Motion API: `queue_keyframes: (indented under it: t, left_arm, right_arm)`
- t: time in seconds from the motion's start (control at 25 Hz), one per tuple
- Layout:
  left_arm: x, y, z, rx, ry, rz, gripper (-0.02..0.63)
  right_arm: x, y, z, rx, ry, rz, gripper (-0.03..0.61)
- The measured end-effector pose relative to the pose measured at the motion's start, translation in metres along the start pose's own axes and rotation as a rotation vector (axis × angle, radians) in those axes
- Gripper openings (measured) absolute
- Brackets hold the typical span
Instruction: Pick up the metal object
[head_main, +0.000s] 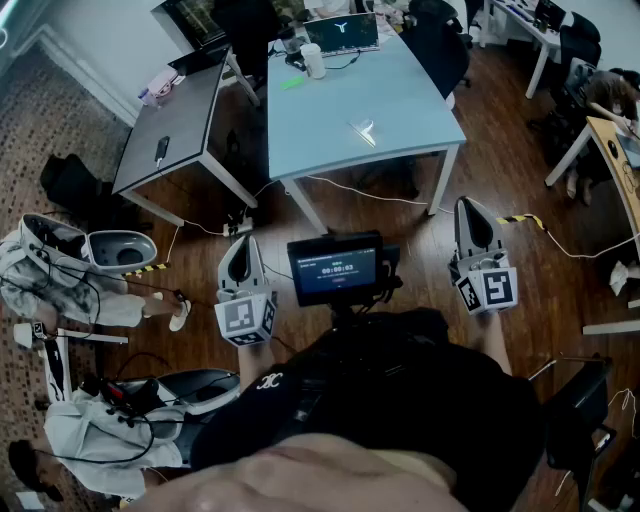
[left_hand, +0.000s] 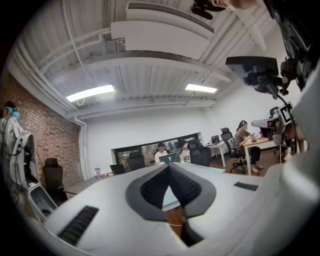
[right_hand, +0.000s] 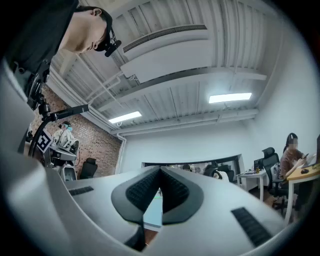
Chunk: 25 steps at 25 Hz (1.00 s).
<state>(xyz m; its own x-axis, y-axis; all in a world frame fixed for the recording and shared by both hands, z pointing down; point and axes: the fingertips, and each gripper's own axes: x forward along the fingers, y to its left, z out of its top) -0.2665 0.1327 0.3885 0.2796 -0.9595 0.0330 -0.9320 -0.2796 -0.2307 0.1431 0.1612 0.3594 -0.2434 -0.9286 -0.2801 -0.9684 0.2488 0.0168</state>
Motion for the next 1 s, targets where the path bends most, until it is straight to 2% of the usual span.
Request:
queue_keyframes:
  t: [0.24, 0.48, 0.76, 1.0]
  left_arm:
    - [-0.001, 0.016, -0.016, -0.013, 0.032, -0.005, 0.009]
    - [0.031, 0.020, -0.023, -0.008, 0.034, -0.025, 0.009]
    - [0.110, 0.017, -0.030, -0.001, 0.065, -0.021, 0.009]
    - [0.230, 0.015, -0.014, -0.028, 0.021, -0.017, 0.009]
  right_arm:
    - [-0.002, 0.022, -0.015, -0.015, 0.047, 0.013, -0.017]
    - [0.020, 0.013, -0.026, -0.011, 0.044, -0.001, -0.017]
    - [0.090, -0.026, -0.065, 0.018, 0.044, 0.017, -0.017]
    - [0.185, -0.088, -0.084, 0.023, -0.007, 0.028, -0.017]
